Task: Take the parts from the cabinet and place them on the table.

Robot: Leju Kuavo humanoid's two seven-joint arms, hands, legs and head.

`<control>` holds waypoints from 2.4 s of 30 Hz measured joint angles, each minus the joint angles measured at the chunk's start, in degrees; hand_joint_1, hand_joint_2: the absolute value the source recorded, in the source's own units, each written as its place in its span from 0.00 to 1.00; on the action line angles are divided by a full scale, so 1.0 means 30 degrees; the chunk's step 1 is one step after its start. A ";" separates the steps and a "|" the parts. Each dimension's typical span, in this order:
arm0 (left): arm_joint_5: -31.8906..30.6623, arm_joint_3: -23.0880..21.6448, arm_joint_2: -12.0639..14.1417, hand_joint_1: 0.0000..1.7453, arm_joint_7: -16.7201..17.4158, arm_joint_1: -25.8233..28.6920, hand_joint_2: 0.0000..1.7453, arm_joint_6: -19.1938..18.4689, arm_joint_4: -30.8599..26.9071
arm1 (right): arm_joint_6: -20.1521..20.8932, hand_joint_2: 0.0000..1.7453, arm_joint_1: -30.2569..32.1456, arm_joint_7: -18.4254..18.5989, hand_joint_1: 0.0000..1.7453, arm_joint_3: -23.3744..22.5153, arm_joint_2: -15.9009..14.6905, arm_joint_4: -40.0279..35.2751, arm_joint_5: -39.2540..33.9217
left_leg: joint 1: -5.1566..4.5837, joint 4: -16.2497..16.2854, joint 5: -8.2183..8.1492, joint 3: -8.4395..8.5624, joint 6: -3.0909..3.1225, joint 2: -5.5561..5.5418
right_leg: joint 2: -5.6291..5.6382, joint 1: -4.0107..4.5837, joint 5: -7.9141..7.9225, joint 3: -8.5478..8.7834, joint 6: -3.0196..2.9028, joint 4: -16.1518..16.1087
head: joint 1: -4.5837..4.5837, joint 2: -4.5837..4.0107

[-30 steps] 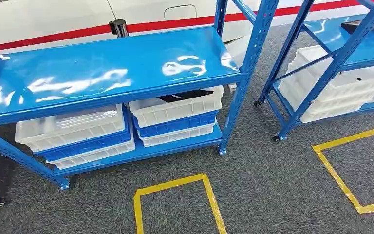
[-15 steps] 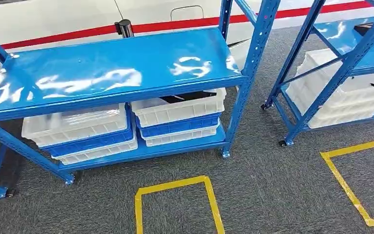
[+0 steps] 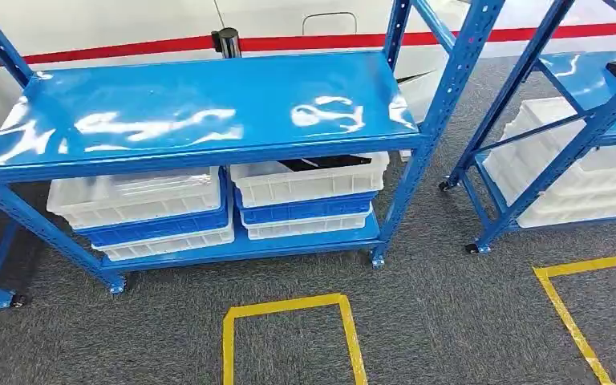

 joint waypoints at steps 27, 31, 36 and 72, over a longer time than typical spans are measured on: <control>0.0029 0.0014 -0.0036 0.00 0.0102 -0.0015 0.00 0.0044 0.0000 | -0.0131 0.00 0.0007 0.0000 0.00 0.0000 -0.0014 0.0007 0.0219 | -0.0178 -0.0145 0.0123 -0.0019 -0.0233 -0.0752 | 0.1044 -0.0095 0.0364 -0.0365 -0.0118 -0.0081 | 0.0073 0.0000; 0.0000 0.0015 -0.0036 0.00 0.0211 -0.0014 0.00 0.0145 0.0000 | -0.0465 0.00 0.0010 0.0108 0.00 0.0000 -0.0014 0.0007 0.0212 | -0.0253 -0.0142 0.0124 -0.0025 -0.0232 -0.0754 | 0.1043 -0.0161 0.0368 -0.0365 -0.0113 -0.0083 | 0.0073 0.0000; 0.0064 0.0044 -0.0066 0.00 0.0233 -0.0012 0.00 0.0444 0.0000 | -0.1656 0.00 0.0008 -0.0817 0.00 -0.0540 0.0072 0.0007 -0.0787 | -0.0340 -0.0139 0.0123 -0.0024 -0.0225 -0.0754 | 0.1043 -0.0239 0.0372 -0.0364 -0.0105 -0.0084 | 0.0080 0.0000; 0.0925 0.1115 -0.0109 0.00 0.0022 -0.0009 0.00 0.0663 0.0000 | -0.2732 0.00 -0.0115 -0.2477 0.00 -0.1989 0.0313 0.0007 -0.1100 | -0.0357 -0.0136 0.0121 -0.0024 -0.0223 -0.0756 | 0.1042 -0.0265 0.0373 -0.0369 -0.0104 -0.0085 | 0.0073 0.0000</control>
